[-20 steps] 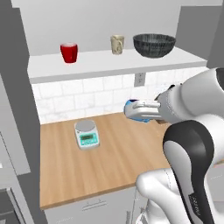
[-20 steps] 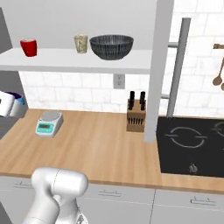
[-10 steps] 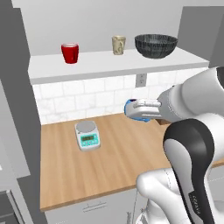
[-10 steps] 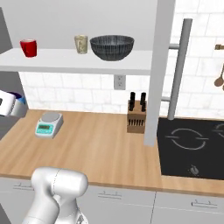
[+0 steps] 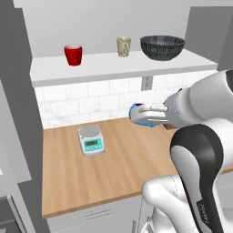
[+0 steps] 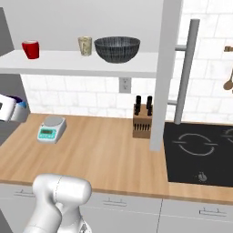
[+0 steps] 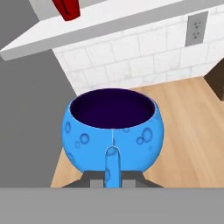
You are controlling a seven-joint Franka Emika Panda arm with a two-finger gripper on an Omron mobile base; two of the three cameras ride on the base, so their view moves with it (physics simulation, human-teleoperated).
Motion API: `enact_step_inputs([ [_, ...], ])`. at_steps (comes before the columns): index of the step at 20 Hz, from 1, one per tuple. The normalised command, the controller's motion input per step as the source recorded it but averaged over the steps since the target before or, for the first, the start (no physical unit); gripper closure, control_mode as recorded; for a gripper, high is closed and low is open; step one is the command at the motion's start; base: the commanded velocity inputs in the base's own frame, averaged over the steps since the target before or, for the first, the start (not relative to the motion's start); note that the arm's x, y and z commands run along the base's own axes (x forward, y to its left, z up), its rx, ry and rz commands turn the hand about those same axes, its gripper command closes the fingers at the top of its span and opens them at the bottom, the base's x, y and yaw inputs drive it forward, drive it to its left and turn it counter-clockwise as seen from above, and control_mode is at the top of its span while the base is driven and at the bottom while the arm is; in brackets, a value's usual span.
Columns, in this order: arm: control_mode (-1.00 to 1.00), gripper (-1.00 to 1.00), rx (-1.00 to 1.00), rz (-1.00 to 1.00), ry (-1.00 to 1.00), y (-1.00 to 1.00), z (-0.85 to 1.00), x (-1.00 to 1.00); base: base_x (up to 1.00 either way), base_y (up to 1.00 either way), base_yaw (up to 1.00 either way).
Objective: Gather all objects into one cabinet and sort the glasses and bowls to opposite sides.
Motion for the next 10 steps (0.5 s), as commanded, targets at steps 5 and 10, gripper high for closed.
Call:
enact_step_inputs([
  [5, -1.00, 1.00, 0.00, 0.00, -0.05, 0.16, 0.39, -0.01, 0.00, 0.00, 0.00],
  [10, -1.00, 1.00, 0.00, 0.00, -0.10, 0.27, 0.39, 0.03, 0.00, 0.00, 0.00],
])
